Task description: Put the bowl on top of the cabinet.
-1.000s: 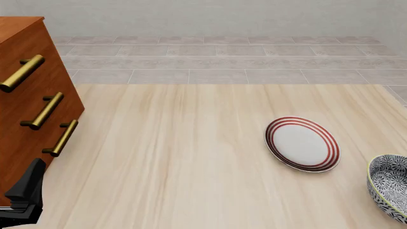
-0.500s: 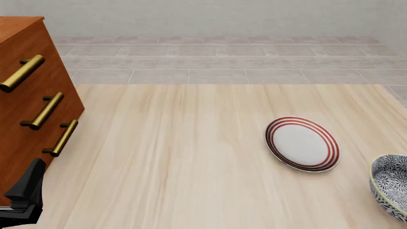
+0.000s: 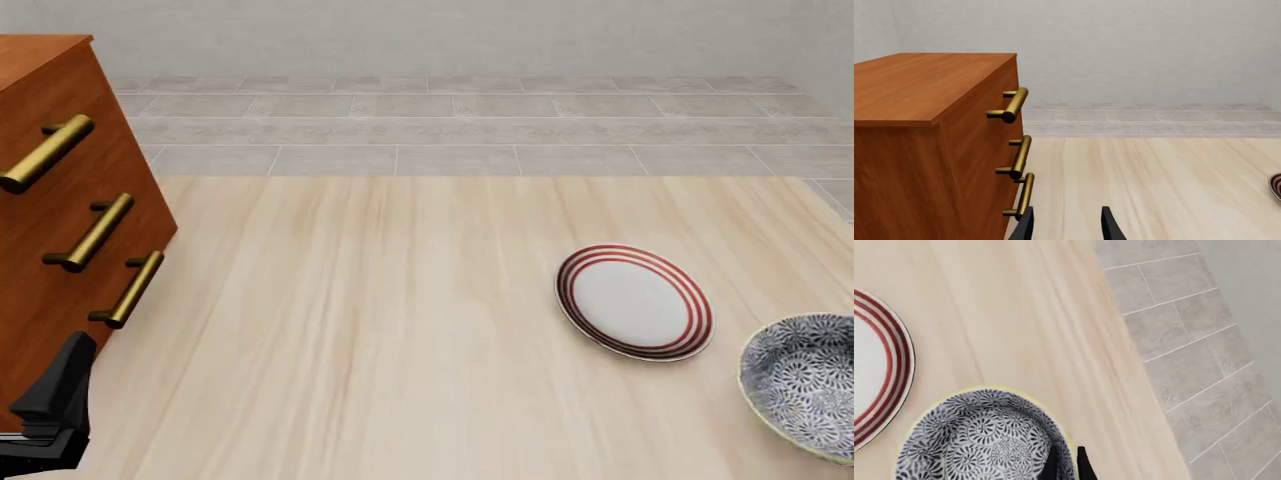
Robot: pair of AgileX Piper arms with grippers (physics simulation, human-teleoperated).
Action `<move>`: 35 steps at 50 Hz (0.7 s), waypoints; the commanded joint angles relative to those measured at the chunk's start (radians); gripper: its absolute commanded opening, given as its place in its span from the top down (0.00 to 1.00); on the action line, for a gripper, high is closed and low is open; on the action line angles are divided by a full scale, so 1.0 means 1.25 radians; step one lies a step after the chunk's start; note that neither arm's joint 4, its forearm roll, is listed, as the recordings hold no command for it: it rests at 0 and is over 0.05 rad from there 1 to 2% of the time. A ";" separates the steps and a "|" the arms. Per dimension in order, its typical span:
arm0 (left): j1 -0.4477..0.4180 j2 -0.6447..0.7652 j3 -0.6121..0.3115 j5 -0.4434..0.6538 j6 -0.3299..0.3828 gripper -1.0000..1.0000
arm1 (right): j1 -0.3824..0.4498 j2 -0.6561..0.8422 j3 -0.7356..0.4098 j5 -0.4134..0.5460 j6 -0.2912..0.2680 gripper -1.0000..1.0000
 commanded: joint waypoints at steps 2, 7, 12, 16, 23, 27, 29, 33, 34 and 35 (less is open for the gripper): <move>0.000 0.001 -0.001 0.000 0.001 0.00 | 0.054 -0.189 -0.014 0.181 0.048 1.00; 0.000 0.001 -0.001 0.000 0.000 0.00 | 0.075 -0.269 -0.038 0.255 0.061 1.00; 0.000 0.001 -0.001 0.000 0.000 0.00 | 0.099 -0.345 -0.072 0.343 0.083 1.00; 0.000 0.001 -0.001 0.000 0.001 0.00 | 0.117 -0.383 -0.087 0.387 0.093 1.00; 0.000 0.001 -0.001 0.000 0.000 0.00 | 0.152 -0.452 -0.138 0.471 0.112 1.00; 0.000 0.001 -0.001 0.000 0.000 0.00 | 0.179 -0.489 -0.149 0.500 0.129 1.00; 0.000 0.001 -0.001 0.000 0.000 0.00 | 0.198 -0.519 -0.160 0.519 0.139 1.00; 0.000 0.001 -0.001 0.000 0.000 0.00 | 0.234 -0.557 -0.190 0.543 0.166 1.00; 0.000 0.001 -0.001 0.000 0.000 0.00 | 0.248 -0.572 -0.198 0.552 0.171 1.00; 0.000 0.001 -0.001 0.000 0.000 0.00 | 0.252 -0.576 -0.204 0.555 0.176 1.00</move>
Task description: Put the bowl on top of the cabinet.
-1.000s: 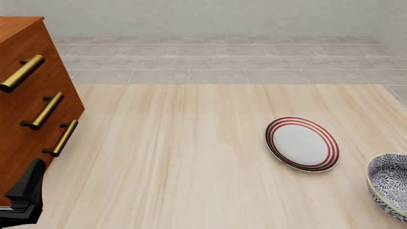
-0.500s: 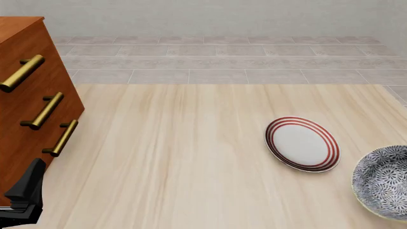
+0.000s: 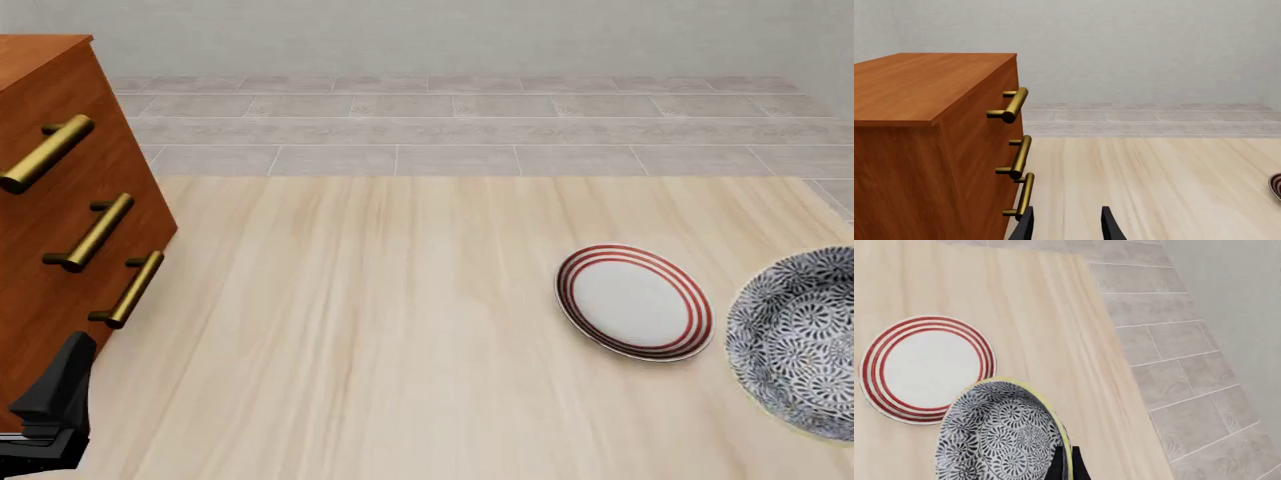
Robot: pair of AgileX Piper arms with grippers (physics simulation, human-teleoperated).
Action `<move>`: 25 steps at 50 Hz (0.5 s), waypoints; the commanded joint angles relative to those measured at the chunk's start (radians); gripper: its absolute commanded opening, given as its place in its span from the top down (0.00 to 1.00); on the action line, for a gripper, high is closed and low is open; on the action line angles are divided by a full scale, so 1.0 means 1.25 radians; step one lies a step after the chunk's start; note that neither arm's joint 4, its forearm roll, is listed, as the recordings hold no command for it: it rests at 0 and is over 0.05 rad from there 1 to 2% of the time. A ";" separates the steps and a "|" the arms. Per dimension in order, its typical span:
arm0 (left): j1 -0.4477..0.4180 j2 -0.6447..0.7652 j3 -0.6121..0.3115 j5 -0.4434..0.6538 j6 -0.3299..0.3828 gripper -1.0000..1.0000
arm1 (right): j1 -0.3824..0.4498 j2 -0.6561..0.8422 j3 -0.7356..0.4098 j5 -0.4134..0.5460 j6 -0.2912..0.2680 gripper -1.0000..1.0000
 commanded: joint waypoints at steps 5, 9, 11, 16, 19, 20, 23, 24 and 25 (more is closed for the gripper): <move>0.000 0.001 -0.001 0.000 0.001 0.00 | 0.116 -0.138 -0.049 0.077 0.083 1.00; 0.000 0.001 -0.001 0.000 0.001 0.00 | 0.143 -0.162 -0.053 0.078 0.101 1.00; 0.000 0.001 -0.001 0.000 0.000 0.00 | 0.165 -0.176 -0.060 0.083 0.120 1.00; 0.000 0.001 -0.001 0.000 0.000 0.00 | 0.186 -0.189 -0.073 0.069 0.129 1.00; 0.000 0.001 -0.001 0.000 0.000 0.00 | 0.226 -0.204 -0.070 0.055 0.156 1.00; 0.000 0.001 -0.001 0.000 0.001 0.00 | 0.244 -0.213 -0.061 0.054 0.150 1.00; 0.000 0.001 -0.001 0.000 0.001 0.00 | 0.257 -0.219 -0.058 0.051 0.162 1.00; 0.000 0.001 -0.001 0.000 0.000 0.00 | 0.269 -0.227 -0.055 0.047 0.166 1.00; 0.000 0.001 -0.001 0.000 0.000 0.00 | 0.271 -0.227 -0.051 0.041 0.168 1.00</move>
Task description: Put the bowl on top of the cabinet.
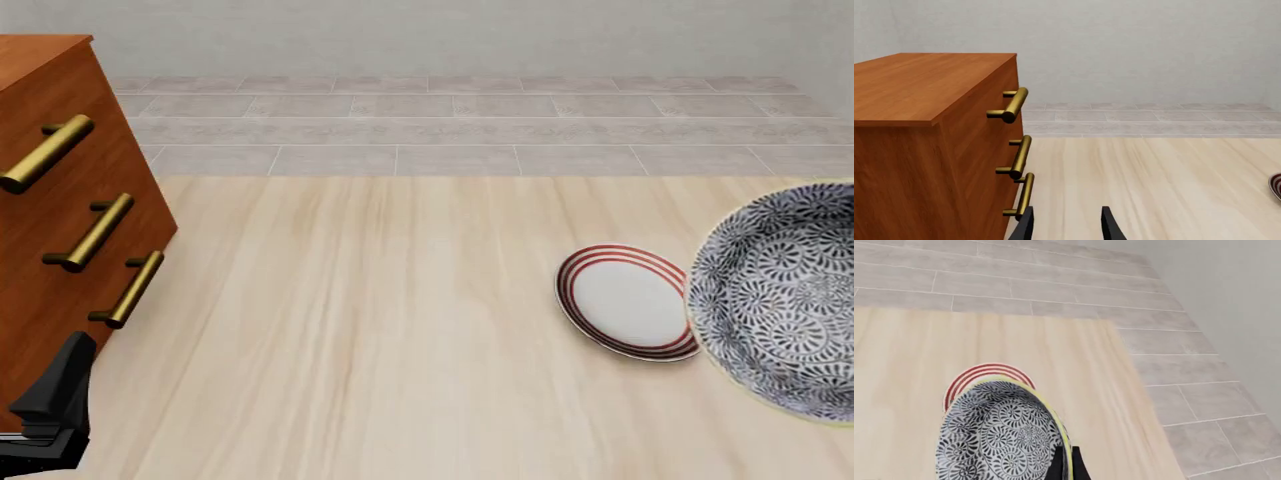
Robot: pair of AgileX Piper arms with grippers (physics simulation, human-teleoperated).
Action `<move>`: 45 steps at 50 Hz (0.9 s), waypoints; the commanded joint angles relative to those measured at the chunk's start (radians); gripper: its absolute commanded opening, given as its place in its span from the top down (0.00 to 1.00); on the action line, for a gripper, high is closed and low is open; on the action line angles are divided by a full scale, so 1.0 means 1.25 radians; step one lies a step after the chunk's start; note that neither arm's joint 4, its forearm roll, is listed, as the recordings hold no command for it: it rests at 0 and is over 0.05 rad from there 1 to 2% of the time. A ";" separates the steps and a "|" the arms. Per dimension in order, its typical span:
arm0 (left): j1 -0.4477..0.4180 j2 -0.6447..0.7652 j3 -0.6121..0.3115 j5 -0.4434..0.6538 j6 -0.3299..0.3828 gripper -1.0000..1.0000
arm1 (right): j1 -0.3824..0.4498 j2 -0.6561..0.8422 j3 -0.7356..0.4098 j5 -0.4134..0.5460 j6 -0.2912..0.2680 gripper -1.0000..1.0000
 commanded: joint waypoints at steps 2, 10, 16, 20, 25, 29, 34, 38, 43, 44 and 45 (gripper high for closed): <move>0.000 0.001 -0.001 0.000 0.000 0.00 | 0.090 -0.052 0.015 -0.022 0.046 1.00; 0.000 0.001 -0.001 0.000 0.000 0.00 | 0.113 -0.052 0.027 -0.043 0.060 1.00; 0.000 0.001 -0.001 0.000 0.000 0.00 | 0.131 -0.059 0.026 -0.053 0.067 1.00; 0.000 0.001 -0.001 0.000 0.000 0.00 | 0.151 -0.071 0.026 -0.061 0.077 1.00; 0.001 0.003 0.000 -0.002 0.000 0.00 | 0.177 -0.090 0.023 -0.078 0.088 1.00; 0.001 0.003 0.000 -0.002 0.000 0.00 | 0.211 -0.103 0.028 -0.104 0.092 1.00; 0.001 0.001 -0.001 0.001 0.000 0.00 | 0.234 -0.101 0.053 -0.143 0.101 1.00; 0.001 0.000 -0.002 0.002 0.000 0.00 | 0.267 -0.093 0.082 -0.186 0.111 1.00; 0.001 0.000 -0.002 0.002 0.000 0.00 | 0.300 -0.073 0.098 -0.240 0.118 1.00; 0.001 0.000 -0.002 0.002 0.001 0.00 | 0.306 -0.064 0.100 -0.251 0.121 1.00; 0.001 0.000 -0.002 0.002 0.001 0.00 | 0.316 -0.056 0.103 -0.262 0.125 1.00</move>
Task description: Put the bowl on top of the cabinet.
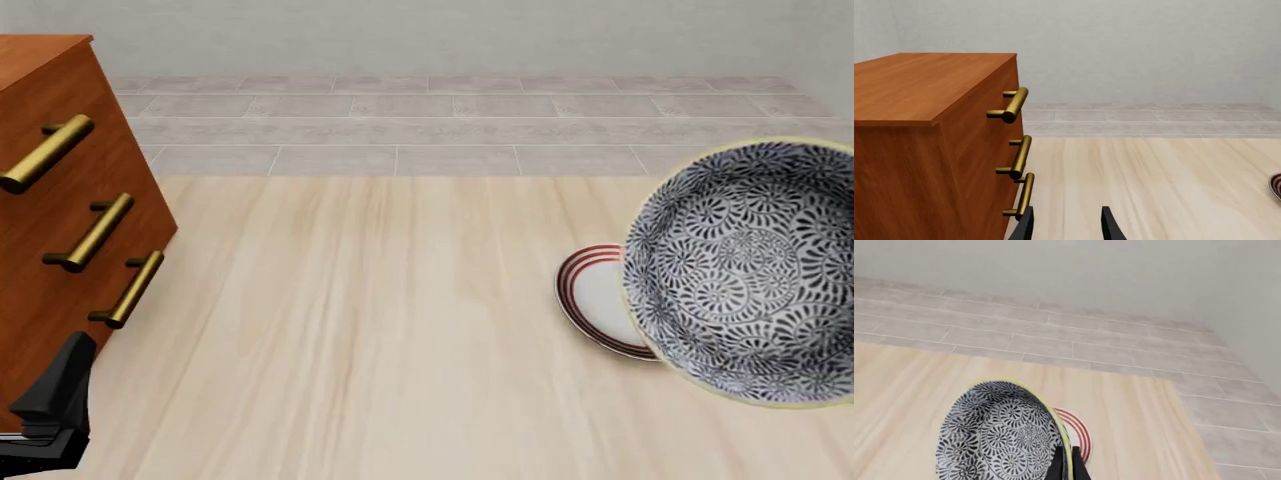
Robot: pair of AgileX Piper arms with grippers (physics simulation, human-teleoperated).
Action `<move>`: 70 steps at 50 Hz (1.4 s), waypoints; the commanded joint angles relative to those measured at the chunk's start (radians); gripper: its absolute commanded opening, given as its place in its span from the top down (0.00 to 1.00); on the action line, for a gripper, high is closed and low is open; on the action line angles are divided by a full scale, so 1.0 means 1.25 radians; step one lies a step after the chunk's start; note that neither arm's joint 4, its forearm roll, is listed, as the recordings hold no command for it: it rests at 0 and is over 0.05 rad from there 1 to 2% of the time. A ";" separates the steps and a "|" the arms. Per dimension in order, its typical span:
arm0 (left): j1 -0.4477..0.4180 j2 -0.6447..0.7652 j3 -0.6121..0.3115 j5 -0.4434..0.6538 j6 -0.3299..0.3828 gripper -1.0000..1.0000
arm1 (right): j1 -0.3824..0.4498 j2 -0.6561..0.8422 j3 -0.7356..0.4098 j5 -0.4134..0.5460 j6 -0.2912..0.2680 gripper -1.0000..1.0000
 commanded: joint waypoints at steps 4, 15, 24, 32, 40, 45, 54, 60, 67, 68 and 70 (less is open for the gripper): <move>0.000 0.001 0.000 -0.001 0.001 0.00 | 0.100 0.057 0.036 -0.141 0.030 1.00; 0.000 0.002 0.000 -0.001 0.001 0.00 | 0.165 0.126 0.042 -0.254 0.036 1.00; 0.000 0.005 0.000 -0.004 -0.001 0.00 | 0.208 0.177 0.059 -0.333 0.042 1.00; -0.016 0.010 0.000 -0.007 -0.001 0.00 | 0.240 0.218 0.081 -0.393 0.042 1.00; -0.080 0.024 -0.025 0.029 -0.058 0.00 | 0.267 0.256 0.099 -0.453 0.040 1.00; -0.132 0.024 -0.108 0.108 -0.079 0.00 | 0.274 0.282 0.102 -0.488 0.038 1.00; -0.201 0.121 -0.216 0.149 -0.118 0.00 | 0.287 0.303 0.109 -0.514 0.037 1.00; -0.262 0.220 -0.322 0.191 -0.179 0.00 | 0.300 0.324 0.110 -0.528 0.032 1.00; -0.324 0.291 -0.383 0.225 -0.239 0.00 | 0.307 0.335 0.112 -0.536 0.031 1.00; -0.324 0.292 -0.391 0.230 -0.236 0.00 | 0.309 0.338 0.112 -0.537 0.030 1.00; -0.333 0.301 -0.407 0.237 -0.229 0.00 | 0.311 0.343 0.113 -0.540 0.032 1.00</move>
